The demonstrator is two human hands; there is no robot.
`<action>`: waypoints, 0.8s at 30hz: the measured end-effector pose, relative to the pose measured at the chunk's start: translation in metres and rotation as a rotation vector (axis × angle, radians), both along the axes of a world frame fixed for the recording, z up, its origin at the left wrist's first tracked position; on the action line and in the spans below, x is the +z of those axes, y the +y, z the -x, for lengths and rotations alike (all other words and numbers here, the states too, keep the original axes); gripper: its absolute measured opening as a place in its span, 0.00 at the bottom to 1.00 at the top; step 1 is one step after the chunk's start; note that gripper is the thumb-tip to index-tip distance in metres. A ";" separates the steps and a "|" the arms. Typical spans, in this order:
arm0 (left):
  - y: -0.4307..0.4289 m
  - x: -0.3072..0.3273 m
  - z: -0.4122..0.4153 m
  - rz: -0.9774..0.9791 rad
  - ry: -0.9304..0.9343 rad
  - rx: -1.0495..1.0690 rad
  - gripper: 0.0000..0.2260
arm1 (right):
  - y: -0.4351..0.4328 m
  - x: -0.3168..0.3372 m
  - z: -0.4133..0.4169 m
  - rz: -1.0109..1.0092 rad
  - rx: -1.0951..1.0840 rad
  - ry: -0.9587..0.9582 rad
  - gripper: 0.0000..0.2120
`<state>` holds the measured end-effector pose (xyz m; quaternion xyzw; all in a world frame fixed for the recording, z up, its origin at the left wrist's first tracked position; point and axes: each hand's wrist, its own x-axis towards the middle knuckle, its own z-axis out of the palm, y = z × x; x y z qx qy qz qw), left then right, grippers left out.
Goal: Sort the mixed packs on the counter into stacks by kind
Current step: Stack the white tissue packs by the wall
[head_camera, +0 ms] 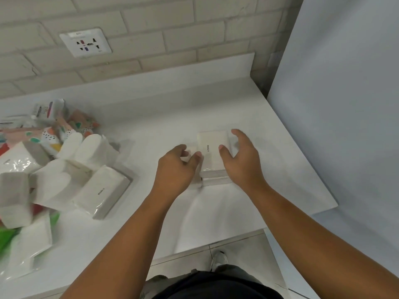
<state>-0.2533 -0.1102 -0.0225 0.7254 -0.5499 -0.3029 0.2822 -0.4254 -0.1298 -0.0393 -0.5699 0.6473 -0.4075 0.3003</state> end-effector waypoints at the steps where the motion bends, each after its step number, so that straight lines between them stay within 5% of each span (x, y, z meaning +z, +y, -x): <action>1: 0.004 0.003 -0.008 0.039 -0.017 -0.003 0.23 | 0.000 0.005 -0.006 0.110 0.016 0.031 0.24; 4: 0.016 0.010 -0.040 0.139 -0.072 -0.017 0.20 | 0.002 0.018 -0.035 0.322 0.107 0.091 0.18; 8: 0.031 0.010 -0.096 0.187 -0.158 0.009 0.18 | 0.014 0.027 -0.091 0.324 0.301 0.055 0.14; 16: 0.062 -0.014 -0.198 0.116 -0.344 0.008 0.17 | 0.057 0.003 -0.181 -0.139 0.479 -0.015 0.14; 24: 0.080 -0.034 -0.236 0.009 -0.392 -0.180 0.23 | 0.084 -0.015 -0.244 -0.479 0.519 0.143 0.22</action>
